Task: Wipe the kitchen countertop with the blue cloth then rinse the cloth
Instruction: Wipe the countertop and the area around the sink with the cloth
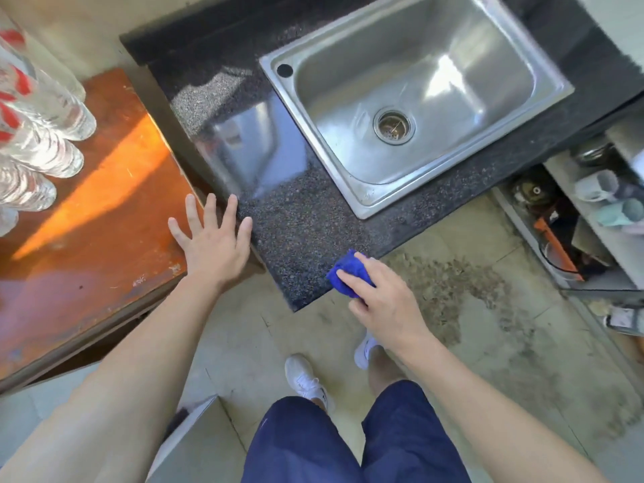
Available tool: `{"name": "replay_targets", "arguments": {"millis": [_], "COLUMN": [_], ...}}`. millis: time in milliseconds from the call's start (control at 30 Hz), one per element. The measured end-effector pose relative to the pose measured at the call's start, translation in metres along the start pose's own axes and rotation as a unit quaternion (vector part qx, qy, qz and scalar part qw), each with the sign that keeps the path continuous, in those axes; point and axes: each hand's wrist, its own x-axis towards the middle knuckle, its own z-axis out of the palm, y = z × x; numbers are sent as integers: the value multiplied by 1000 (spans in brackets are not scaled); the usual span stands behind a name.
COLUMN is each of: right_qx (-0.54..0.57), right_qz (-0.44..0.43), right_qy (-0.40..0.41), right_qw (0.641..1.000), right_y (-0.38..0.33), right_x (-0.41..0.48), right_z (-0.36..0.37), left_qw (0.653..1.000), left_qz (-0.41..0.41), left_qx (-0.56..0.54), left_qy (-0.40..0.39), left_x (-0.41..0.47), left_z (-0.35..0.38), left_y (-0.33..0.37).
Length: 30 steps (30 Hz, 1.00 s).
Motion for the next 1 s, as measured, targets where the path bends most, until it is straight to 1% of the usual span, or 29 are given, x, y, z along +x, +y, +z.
{"name": "replay_targets", "arguments": {"millis": [100,167,200,267,333,367,433,500,567,667,700,767,833,900,933,967,1000], "right_qx": [29,25,20,13,-16,-34,-62,-69,-57,-61,-60,-56,-51,-74,-94,-115,-136], "right_qz": [128,208,245,316,381,409,443,434,379,247,202,127,68,22,23,46,91], "right_qy": [107,158,169,162,112,92,103,133,124,63,31,-41,-75,-67,-56,-38,-29], "right_qw": [985,965,954,935,917,907,889,888,915,965,977,989,994,995,994,992,986], "right_y": [46,85,106,149,183,192,187,156,109,36,15,-13,-8,23,43,66,88], "right_x": [32,67,84,111,125,129,132,125,102,56,45,31,32,40,45,50,57], "right_z": [-50,-85,-100,-120,-120,-116,-97,-70,-44,-8,1,12,10,-4,-16,-29,-44], "left_qw": [1000,1000,999,996,996,997,997,996,996,995,995,994,994,994,994,994,994], "left_qz": [-17,-17,-6,16,14,7,2,7,20,35,30,27,31,38,41,45,49], "left_qx": [2,-14,-30,-60,-75,-76,-76,-78,-77,-78,-79,-82,-88,-86,-83,-80,-79], "left_qy": [-22,11,37,61,40,28,25,38,50,60,58,60,62,57,54,52,50], "left_x": [1,-2,-4,-6,-7,-8,-7,-4,-5,-6,-6,-5,-4,-2,-2,-2,-1], "left_z": [-4,-4,-3,0,7,12,18,20,19,16,15,14,13,12,11,9,9], "left_y": [3,20,32,61,83,89,93,90,84,82,83,83,81,78,76,74,72]}}
